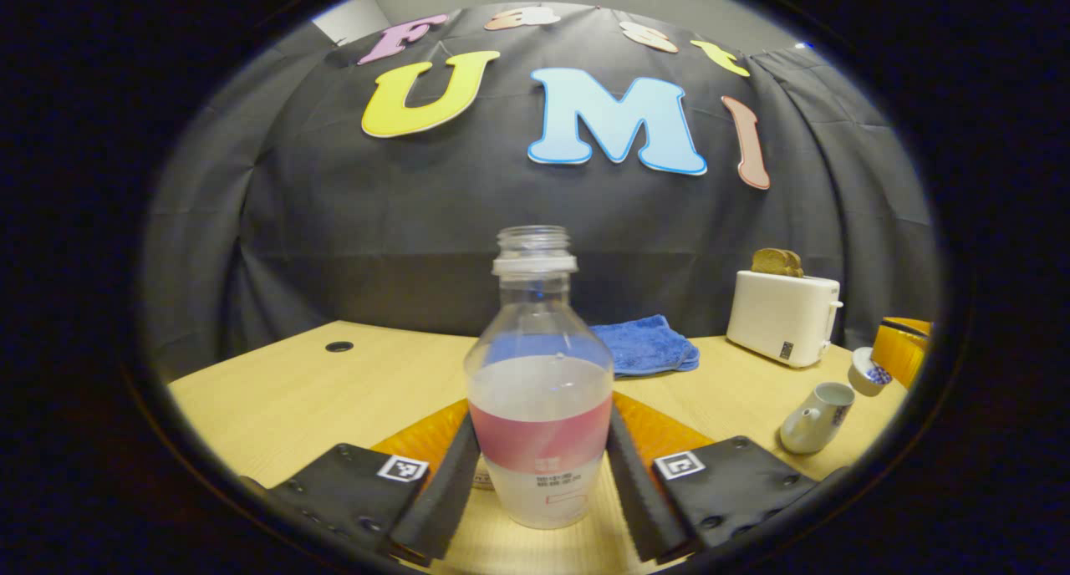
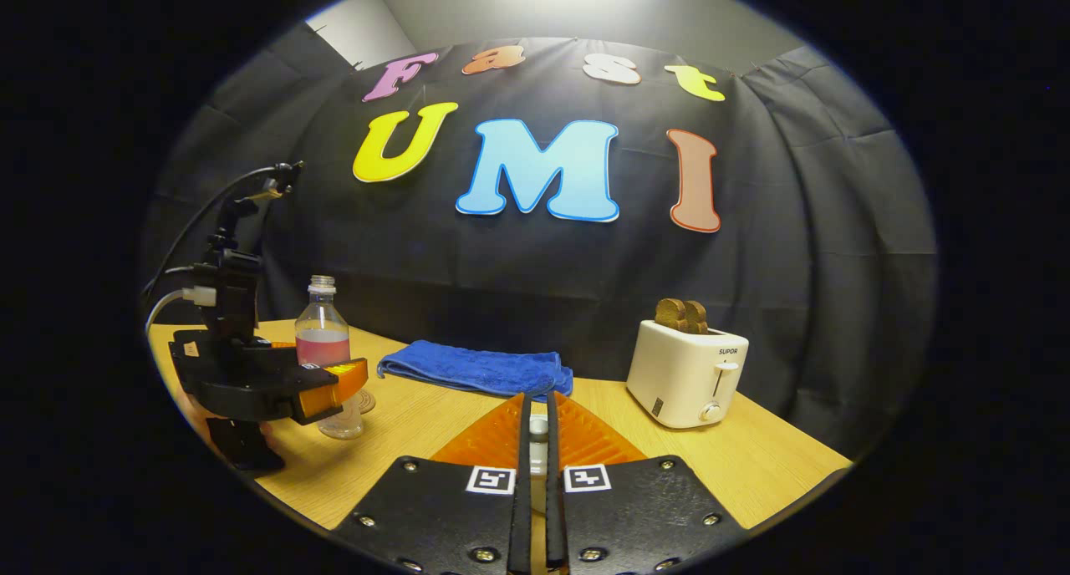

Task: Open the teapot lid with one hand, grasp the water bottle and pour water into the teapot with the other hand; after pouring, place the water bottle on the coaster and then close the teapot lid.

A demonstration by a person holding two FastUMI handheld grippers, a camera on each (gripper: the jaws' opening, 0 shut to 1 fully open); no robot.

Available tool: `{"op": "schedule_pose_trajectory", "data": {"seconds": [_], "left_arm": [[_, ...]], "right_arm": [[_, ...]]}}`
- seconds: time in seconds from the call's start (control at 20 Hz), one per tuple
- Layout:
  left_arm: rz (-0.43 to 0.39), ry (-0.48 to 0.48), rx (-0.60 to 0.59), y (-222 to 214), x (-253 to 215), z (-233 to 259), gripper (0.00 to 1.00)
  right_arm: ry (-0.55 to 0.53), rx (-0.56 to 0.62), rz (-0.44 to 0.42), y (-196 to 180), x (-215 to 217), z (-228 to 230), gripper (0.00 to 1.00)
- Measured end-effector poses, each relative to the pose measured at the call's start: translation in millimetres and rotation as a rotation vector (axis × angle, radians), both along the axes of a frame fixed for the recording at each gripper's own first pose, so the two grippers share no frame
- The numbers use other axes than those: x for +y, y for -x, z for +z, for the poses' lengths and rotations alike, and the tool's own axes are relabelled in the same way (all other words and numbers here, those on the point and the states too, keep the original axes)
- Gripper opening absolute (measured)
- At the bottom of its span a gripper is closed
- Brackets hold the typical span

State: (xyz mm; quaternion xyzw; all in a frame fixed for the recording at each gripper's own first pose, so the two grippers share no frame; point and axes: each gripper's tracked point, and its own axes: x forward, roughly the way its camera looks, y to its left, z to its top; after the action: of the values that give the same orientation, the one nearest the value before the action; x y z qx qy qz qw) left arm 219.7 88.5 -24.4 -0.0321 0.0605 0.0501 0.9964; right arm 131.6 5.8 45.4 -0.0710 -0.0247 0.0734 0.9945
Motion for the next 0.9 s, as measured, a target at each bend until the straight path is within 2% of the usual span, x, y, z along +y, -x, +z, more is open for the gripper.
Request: {"op": "schedule_pose_trajectory", "data": {"seconds": [0.05, 0.25, 0.45, 0.65, 0.8, 0.9], "left_arm": [[0.001, -0.01, 0.009, 0, -1, -2, 0.87], [-0.003, -0.014, 0.025, 7, -1, -1, 0.87], [-0.011, -0.049, 0.032, 13, -4, 3, 0.87], [-0.041, -0.194, 0.008, 18, -20, 19, 0.87], [-0.08, -0.33, -0.007, 17, -42, 28, 0.86], [-0.097, -0.425, 0.024, 11, -53, 22, 0.85]], "right_arm": [[0.001, -0.006, 0.007, 5, 2, 3, 0.07], [0.001, -0.015, 0.046, 38, 12, 10, 0.07], [-0.022, -0.003, 0.081, 89, 18, 4, 0.07], [-0.098, 0.041, 0.102, 138, 15, -12, 0.07], [-0.106, 0.07, 0.085, 161, 5, -23, 0.07], [-0.117, 0.092, 0.091, 172, 2, -33, 0.07]]}}
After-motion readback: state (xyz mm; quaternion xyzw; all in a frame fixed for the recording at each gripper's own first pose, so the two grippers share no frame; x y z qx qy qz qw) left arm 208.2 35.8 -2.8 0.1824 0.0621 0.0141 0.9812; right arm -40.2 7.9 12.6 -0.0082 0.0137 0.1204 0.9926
